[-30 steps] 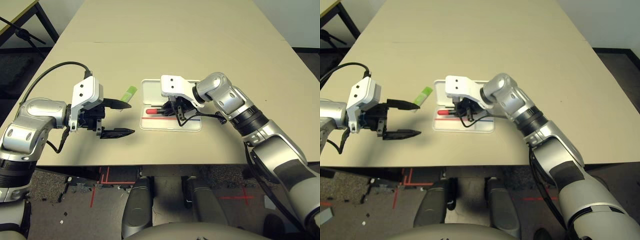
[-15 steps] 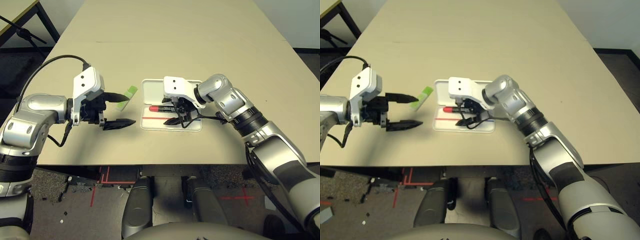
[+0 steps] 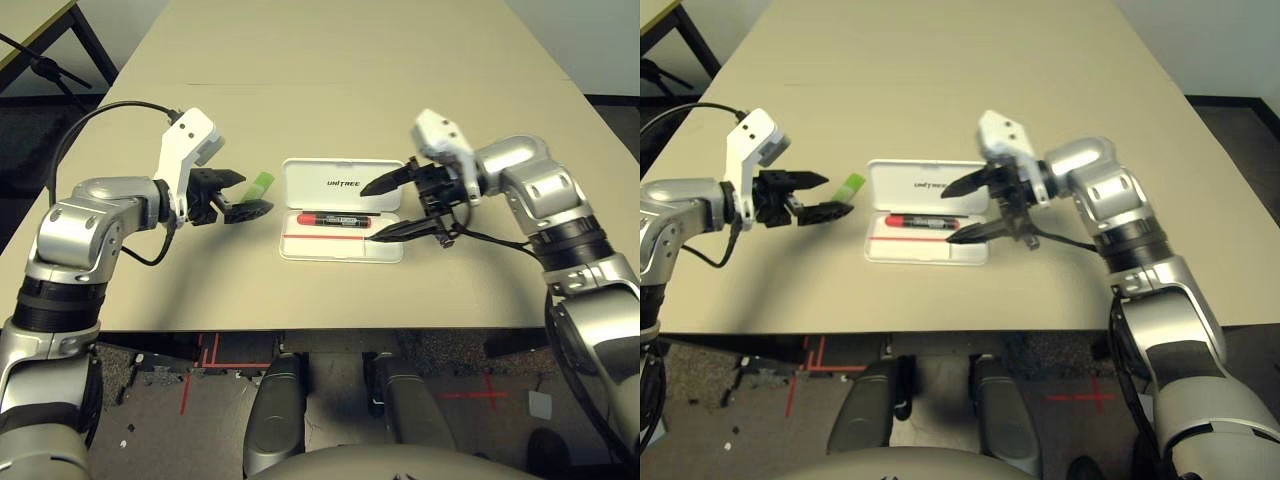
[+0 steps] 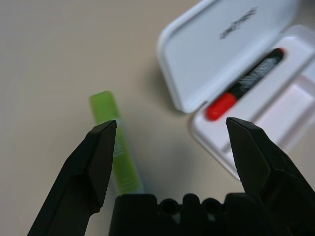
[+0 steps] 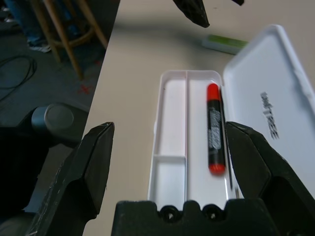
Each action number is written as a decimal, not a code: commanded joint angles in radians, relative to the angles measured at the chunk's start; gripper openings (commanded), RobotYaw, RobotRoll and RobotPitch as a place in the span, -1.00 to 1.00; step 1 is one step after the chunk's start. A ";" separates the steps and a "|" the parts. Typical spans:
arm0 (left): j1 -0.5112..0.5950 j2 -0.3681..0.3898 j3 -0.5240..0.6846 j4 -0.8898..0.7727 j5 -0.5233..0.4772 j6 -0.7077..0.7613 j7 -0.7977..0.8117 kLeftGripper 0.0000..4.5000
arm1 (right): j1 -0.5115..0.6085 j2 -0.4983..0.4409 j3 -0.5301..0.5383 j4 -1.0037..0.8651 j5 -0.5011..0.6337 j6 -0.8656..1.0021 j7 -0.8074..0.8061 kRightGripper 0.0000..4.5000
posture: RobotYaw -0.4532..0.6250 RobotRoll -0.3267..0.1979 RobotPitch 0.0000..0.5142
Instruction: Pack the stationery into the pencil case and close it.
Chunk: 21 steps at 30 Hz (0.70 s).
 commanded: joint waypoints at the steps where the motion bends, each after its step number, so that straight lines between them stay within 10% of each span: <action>1: -0.043 -0.040 -0.046 0.094 0.072 -0.024 0.060 1.00 | 0.034 -0.045 -0.063 -0.027 0.069 0.002 0.026 0.98 | -0.04 0.25 -0.38; 21: -0.139 -0.164 -0.092 0.397 0.221 -0.037 0.167 1.00 | 0.162 -0.178 -0.195 -0.174 0.236 0.100 0.009 0.98 | -0.13 0.25 -0.32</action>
